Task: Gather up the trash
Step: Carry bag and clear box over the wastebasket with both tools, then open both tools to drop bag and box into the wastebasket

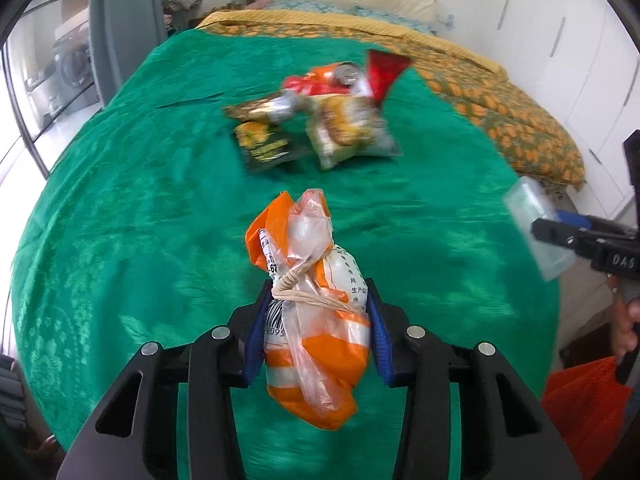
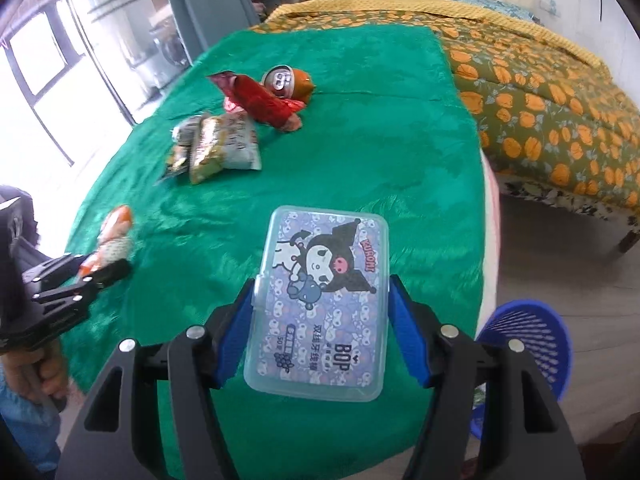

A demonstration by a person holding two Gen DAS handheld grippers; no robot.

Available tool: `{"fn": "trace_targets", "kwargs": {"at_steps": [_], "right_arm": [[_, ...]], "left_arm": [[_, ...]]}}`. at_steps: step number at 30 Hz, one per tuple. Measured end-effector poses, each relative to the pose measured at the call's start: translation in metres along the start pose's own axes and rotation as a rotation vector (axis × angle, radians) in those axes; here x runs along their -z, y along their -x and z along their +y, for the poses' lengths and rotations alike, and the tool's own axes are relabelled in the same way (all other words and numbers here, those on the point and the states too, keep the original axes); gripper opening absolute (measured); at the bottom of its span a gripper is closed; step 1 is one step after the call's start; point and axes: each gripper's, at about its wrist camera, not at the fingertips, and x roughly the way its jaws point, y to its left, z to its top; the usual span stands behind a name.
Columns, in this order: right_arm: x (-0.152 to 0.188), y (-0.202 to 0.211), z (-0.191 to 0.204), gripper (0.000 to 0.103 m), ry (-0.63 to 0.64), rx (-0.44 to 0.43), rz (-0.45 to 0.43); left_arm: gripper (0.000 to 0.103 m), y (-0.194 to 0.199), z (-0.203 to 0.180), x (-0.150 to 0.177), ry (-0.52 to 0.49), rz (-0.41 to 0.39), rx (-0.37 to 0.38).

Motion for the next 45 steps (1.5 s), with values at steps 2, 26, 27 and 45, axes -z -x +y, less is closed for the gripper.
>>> {"fn": "trace_targets", "kwargs": {"at_steps": [2,26,27,45], "right_arm": [[0.006,0.005,-0.003,0.063,-0.010,-0.024,-0.010],[0.095,0.054,-0.248,0.063,-0.290,0.259,-0.045],[0.100,0.051,-0.258,0.063,-0.306,0.262,-0.038],[0.123,0.019,-0.346,0.077,-0.442,0.203,0.008]], "left_arm": [[0.042,0.001,-0.013,-0.001,-0.014,-0.002,0.021],[0.043,-0.060,-0.319,-0.010,-0.318,0.133,0.360],[0.043,-0.070,-0.332,-0.008,-0.327,0.150,0.363],[0.062,-0.211,-0.430,0.018,-0.431,0.258,0.333]]}}
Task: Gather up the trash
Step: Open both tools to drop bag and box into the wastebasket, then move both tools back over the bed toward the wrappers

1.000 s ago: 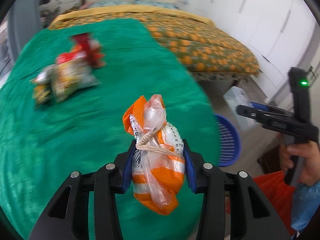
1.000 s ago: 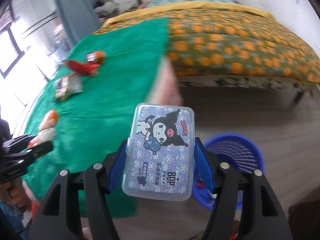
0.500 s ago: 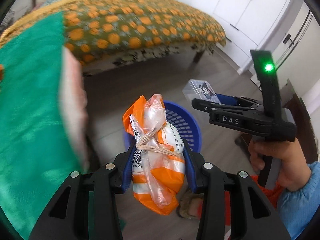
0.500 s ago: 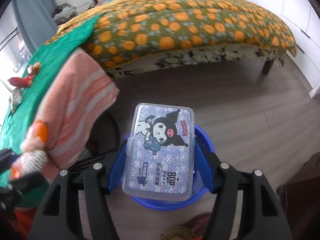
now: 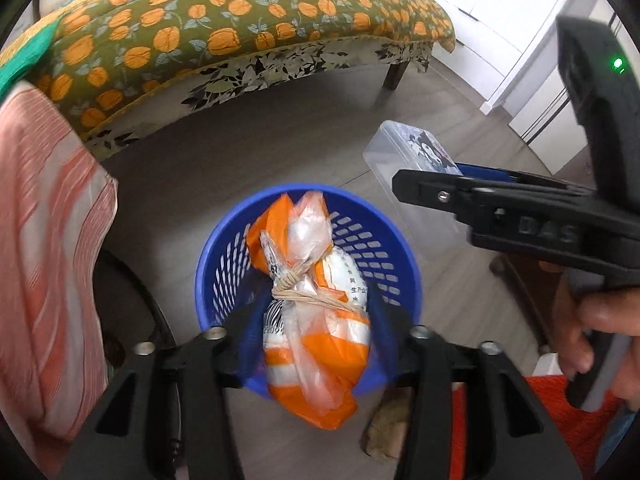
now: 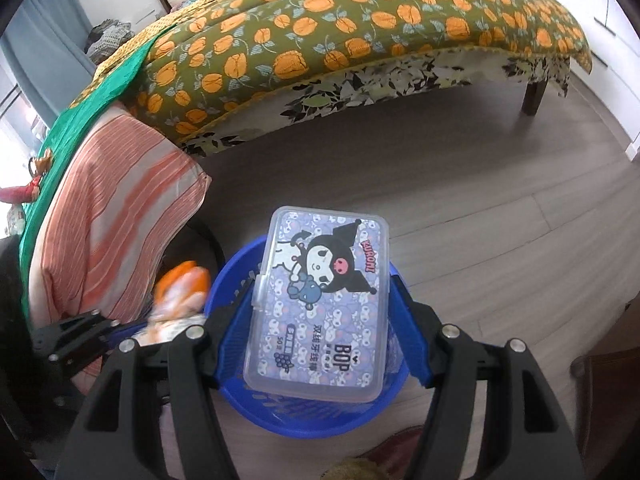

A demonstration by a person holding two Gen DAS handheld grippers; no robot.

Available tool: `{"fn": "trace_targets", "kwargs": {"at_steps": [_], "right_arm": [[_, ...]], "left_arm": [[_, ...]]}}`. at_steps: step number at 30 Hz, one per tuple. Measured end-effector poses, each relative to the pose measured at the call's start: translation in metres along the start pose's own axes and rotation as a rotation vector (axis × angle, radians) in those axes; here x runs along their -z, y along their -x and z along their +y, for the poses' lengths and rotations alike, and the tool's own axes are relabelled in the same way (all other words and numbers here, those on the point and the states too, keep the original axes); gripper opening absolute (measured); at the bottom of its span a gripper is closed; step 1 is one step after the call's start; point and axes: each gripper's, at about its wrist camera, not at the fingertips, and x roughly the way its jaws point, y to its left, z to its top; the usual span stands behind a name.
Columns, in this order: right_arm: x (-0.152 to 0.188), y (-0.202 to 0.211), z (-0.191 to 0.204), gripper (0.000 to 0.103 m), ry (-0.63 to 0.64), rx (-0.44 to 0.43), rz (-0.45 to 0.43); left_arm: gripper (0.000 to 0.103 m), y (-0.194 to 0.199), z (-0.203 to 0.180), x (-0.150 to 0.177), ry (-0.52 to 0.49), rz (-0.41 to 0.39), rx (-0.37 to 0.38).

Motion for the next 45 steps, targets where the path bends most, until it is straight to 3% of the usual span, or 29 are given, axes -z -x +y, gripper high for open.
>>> {"fn": "trace_targets", "kwargs": {"at_steps": [1,4,7,12,17,23,27,36,41,45], "right_arm": [[-0.001,-0.002,-0.003,0.079,-0.017,-0.014,0.000],[-0.005,0.005,-0.008,0.079,-0.049,-0.028,-0.019],[-0.010,0.022,-0.009,0.079,-0.069,-0.020,-0.075],[-0.009,0.047,0.004,0.086,-0.071,0.012,-0.153],[-0.002,0.066,0.049,0.088,0.028,0.044,-0.226],[0.026,0.076,0.134,0.088,0.263,0.066,-0.316],[0.052,0.077,0.202,0.088,0.399,0.017,-0.343],[0.096,0.073,0.349,0.088,0.600,-0.131,-0.281],[0.094,0.051,0.417,0.088,0.637,-0.162,-0.213],[0.091,0.031,0.450,0.088,0.654,-0.175,-0.176]], "left_arm": [[0.070,-0.004,0.001,-0.003,0.002,-0.001,-0.011],[0.071,-0.001,0.004,-0.004,0.014,-0.007,-0.015],[0.079,0.024,0.003,-0.001,0.027,-0.051,0.001],[0.088,0.093,0.001,0.017,0.007,-0.161,0.016],[0.092,0.156,0.025,0.059,0.038,-0.224,-0.012],[0.094,0.212,0.085,0.120,0.166,-0.274,-0.089],[0.094,0.242,0.124,0.152,0.214,-0.299,-0.187],[0.094,0.296,0.245,0.212,0.405,-0.297,-0.352],[0.094,0.313,0.308,0.210,0.477,-0.305,-0.400],[0.094,0.316,0.347,0.182,0.481,-0.322,-0.395]]}}
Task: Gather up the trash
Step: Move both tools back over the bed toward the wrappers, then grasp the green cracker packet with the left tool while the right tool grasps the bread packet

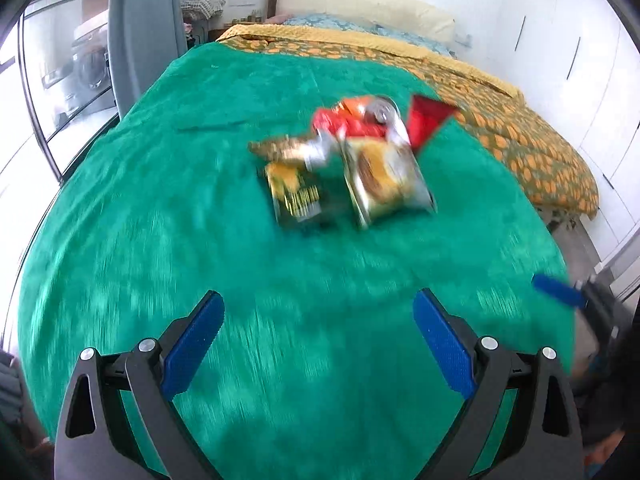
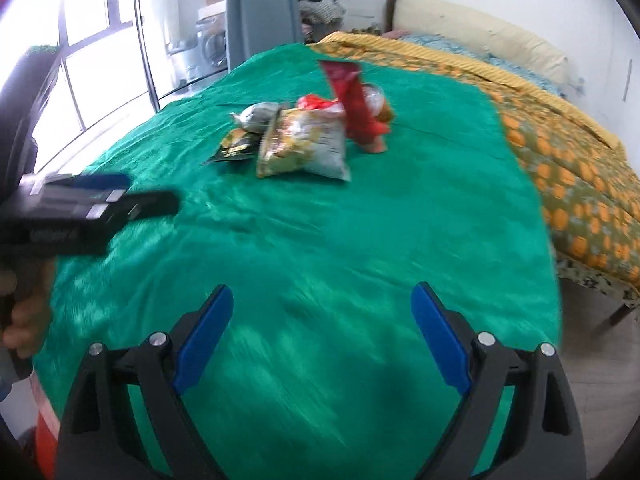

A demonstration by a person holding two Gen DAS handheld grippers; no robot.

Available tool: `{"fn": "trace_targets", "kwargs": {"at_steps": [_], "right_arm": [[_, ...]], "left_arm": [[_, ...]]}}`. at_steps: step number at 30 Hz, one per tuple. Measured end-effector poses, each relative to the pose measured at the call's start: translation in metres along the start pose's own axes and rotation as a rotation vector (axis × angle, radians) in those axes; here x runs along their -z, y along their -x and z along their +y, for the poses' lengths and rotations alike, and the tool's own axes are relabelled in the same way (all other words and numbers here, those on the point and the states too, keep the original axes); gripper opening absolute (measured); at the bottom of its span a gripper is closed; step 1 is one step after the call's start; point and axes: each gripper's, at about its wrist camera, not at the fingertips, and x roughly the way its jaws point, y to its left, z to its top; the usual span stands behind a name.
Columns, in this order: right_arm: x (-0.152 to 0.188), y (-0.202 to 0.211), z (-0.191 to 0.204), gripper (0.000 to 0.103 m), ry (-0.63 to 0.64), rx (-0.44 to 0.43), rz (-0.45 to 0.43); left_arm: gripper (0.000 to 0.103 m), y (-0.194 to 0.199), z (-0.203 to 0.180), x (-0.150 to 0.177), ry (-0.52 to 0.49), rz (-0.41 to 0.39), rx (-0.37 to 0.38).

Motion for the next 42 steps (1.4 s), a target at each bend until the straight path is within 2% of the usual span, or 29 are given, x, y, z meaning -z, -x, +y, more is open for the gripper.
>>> {"fn": "trace_targets", "kwargs": {"at_steps": [4,7,13,15,18,20,30,31,34,37,40,42], "right_arm": [[-0.008,-0.024,0.009,0.088,0.008,0.002,0.039],[-0.007,-0.031,0.007,0.088,0.000,-0.002,0.059],[-0.005,-0.033,0.007,0.088,-0.003,0.010,0.073],[-0.005,-0.034,0.007,0.088,-0.004,0.009,0.074],[-0.006,-0.034,0.006,0.088,-0.010,0.003,0.076],[-0.005,-0.033,0.006,0.088,-0.011,0.001,0.076],[-0.005,-0.033,0.005,0.088,-0.014,0.000,0.075],[-0.005,-0.033,0.005,0.088,-0.014,0.001,0.075],[-0.004,-0.032,0.003,0.088,-0.023,0.003,0.074],[-0.003,-0.030,-0.001,0.088,-0.049,-0.004,0.075],[-0.014,-0.034,0.004,0.088,-0.006,-0.005,0.098],[-0.028,-0.036,0.009,0.088,0.025,0.008,0.077]], "left_arm": [[0.094,-0.030,0.009,-0.038,-0.009,-0.009,-0.026],[0.090,-0.057,0.013,-0.057,-0.011,0.014,-0.058],[0.088,-0.095,0.019,-0.075,0.020,0.050,-0.099],[0.077,-0.100,0.022,-0.075,0.031,0.054,-0.103],[0.039,-0.098,0.025,-0.072,0.035,0.047,-0.077],[0.038,-0.089,0.027,-0.066,0.025,0.048,-0.054],[0.039,-0.013,0.035,0.012,-0.052,0.066,-0.017],[0.042,-0.008,0.034,0.018,-0.056,0.051,-0.028],[0.071,-0.002,0.030,0.025,-0.084,0.001,-0.068],[0.072,-0.008,0.031,0.028,-0.098,0.017,-0.109],[0.075,-0.015,0.036,0.029,-0.068,0.049,-0.098],[0.076,-0.016,0.036,0.029,-0.063,0.052,-0.100]]}}
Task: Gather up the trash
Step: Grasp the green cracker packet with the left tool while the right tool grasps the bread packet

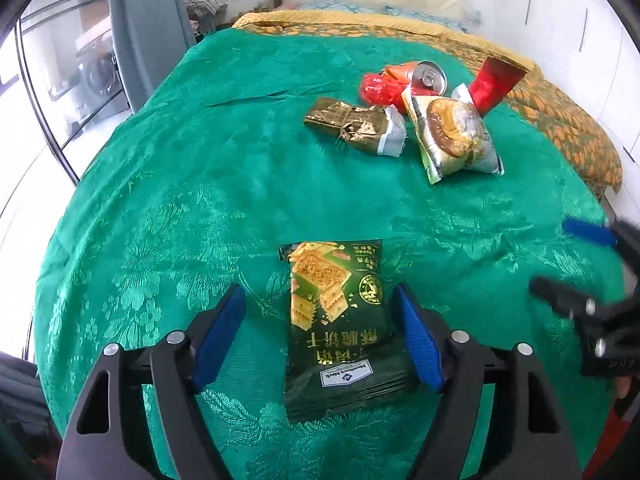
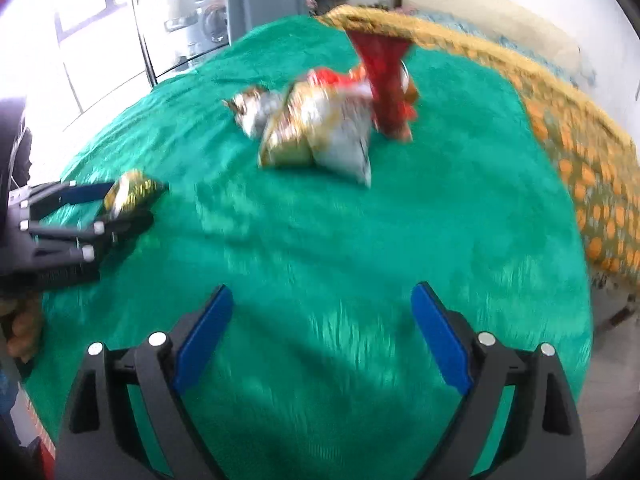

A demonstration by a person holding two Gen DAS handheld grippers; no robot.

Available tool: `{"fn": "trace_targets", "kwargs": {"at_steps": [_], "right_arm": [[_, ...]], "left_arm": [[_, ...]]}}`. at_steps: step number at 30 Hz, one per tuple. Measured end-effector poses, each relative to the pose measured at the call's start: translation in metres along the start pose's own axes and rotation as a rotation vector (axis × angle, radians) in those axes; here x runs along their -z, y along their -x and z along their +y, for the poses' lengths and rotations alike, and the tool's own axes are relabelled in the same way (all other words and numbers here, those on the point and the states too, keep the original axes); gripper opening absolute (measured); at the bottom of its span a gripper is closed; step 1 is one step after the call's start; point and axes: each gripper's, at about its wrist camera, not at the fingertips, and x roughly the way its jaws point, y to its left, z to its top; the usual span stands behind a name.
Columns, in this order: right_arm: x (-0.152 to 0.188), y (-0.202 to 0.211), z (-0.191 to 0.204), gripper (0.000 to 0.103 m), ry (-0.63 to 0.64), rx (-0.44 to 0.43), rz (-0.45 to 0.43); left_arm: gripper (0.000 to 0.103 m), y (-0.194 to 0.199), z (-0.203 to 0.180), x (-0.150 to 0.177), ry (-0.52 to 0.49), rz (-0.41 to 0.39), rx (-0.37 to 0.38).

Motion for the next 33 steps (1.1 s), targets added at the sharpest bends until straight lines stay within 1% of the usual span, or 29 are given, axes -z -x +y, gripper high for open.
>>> {"fn": "trace_targets", "kwargs": {"at_steps": [2,7,9,11,12,13,14,15,17,18,21,23,24,28,29,30,32,33], "right_arm": [[-0.020,-0.005,0.003,0.088,0.010,0.014,-0.025],[-0.069,-0.039,0.002,0.088,-0.036,0.028,-0.051],[-0.080,-0.050,0.001,0.091,-0.059,0.012,-0.056],[-0.086,-0.064,0.000,0.091,-0.079,0.000,-0.036],[-0.086,-0.067,-0.001,0.088,-0.086,0.001,-0.028],[-0.085,-0.069,-0.003,0.080,-0.099,0.003,-0.016],[-0.084,-0.069,-0.004,0.064,-0.105,0.001,-0.009],[-0.081,-0.064,-0.007,0.058,-0.109,0.001,-0.014],[-0.076,-0.056,-0.009,0.054,-0.107,-0.004,-0.017],[-0.070,-0.048,-0.012,0.054,-0.105,-0.033,-0.010],[-0.051,-0.026,-0.013,0.053,-0.062,-0.075,0.023],[-0.032,-0.005,-0.012,0.053,-0.023,-0.109,0.044],[-0.017,0.009,-0.010,0.053,0.002,-0.120,0.058],[0.024,0.032,-0.005,0.053,0.044,-0.113,0.081],[0.031,0.034,-0.004,0.056,0.043,-0.106,0.078],[0.038,0.035,-0.004,0.067,0.040,-0.092,0.068],[0.044,0.033,-0.006,0.078,0.027,-0.068,0.042],[0.046,0.030,-0.007,0.078,0.014,-0.074,0.036]], "left_arm": [[0.081,-0.002,0.000,-0.001,0.005,0.006,-0.014],[0.083,-0.004,0.004,-0.001,0.019,0.009,-0.014],[0.083,-0.004,0.004,-0.001,0.018,0.009,-0.011],[0.084,-0.005,0.003,-0.001,0.020,0.009,-0.010],[0.084,-0.005,0.005,-0.001,0.021,0.009,-0.008],[0.084,-0.006,0.006,-0.002,0.022,0.009,-0.007],[0.084,-0.006,0.006,-0.002,0.022,0.009,-0.007],[0.084,-0.006,0.006,-0.002,0.022,0.009,-0.007],[0.084,-0.006,0.006,-0.002,0.023,0.009,-0.005],[0.084,-0.006,0.006,-0.002,0.023,0.009,-0.004],[0.084,-0.007,0.007,-0.003,0.023,0.009,-0.004],[0.084,-0.008,0.007,-0.003,0.022,0.009,-0.006],[0.084,-0.008,0.007,-0.003,0.022,0.009,-0.006],[0.084,-0.008,0.007,-0.002,0.021,0.009,-0.007],[0.084,-0.007,0.006,-0.002,0.022,0.009,-0.009],[0.084,-0.007,0.006,-0.002,0.022,0.009,-0.010],[0.085,-0.007,0.006,-0.002,0.022,0.009,-0.012],[0.085,-0.007,0.006,-0.002,0.021,0.010,-0.013]]}}
